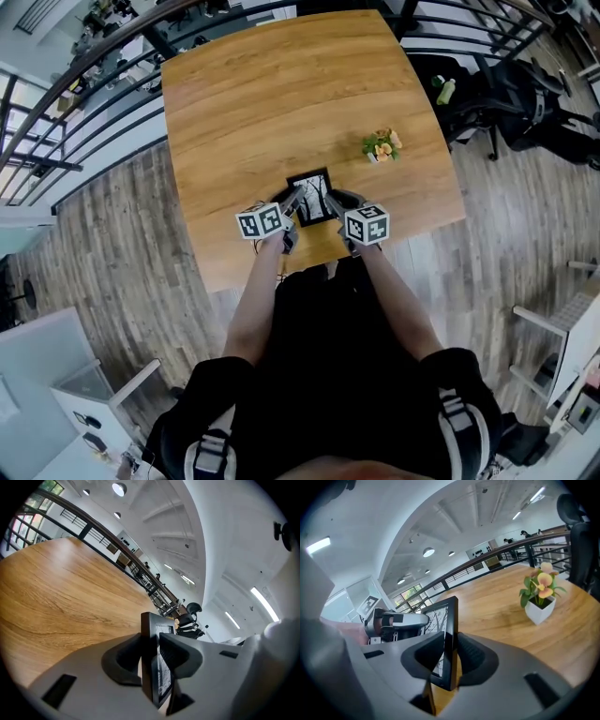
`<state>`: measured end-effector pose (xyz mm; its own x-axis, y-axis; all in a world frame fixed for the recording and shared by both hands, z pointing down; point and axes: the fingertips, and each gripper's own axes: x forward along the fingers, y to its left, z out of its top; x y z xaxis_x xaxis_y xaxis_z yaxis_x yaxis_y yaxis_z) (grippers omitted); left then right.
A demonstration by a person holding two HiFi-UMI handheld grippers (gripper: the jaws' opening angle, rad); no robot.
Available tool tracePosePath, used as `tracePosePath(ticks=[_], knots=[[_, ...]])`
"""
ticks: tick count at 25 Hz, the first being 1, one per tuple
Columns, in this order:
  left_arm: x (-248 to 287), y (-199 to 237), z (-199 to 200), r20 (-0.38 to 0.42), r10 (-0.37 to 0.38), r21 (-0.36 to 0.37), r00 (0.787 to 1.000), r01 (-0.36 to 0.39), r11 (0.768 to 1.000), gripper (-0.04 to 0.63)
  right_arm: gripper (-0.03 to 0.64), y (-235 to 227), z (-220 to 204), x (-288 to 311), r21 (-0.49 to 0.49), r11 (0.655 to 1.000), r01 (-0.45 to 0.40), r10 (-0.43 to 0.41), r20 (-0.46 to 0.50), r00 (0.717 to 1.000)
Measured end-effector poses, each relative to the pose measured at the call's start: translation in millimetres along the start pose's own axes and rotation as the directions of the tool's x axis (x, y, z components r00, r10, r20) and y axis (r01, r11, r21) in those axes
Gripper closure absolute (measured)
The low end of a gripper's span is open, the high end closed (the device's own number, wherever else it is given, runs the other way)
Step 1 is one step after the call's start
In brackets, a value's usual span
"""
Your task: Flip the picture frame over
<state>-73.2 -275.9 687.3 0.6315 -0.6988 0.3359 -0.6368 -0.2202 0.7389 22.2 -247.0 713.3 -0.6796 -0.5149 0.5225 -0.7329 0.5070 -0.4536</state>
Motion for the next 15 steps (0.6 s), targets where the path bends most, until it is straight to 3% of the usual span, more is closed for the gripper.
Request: tracePosePath(ticks=[15], knots=[[16, 55, -32, -0.113, 0.173, 0.108, 0.978, -0.161, 0.981, 0.445, 0.525, -23, -44, 38, 0.007, 1.000, -0.003, 0.004, -0.136, 0.991]])
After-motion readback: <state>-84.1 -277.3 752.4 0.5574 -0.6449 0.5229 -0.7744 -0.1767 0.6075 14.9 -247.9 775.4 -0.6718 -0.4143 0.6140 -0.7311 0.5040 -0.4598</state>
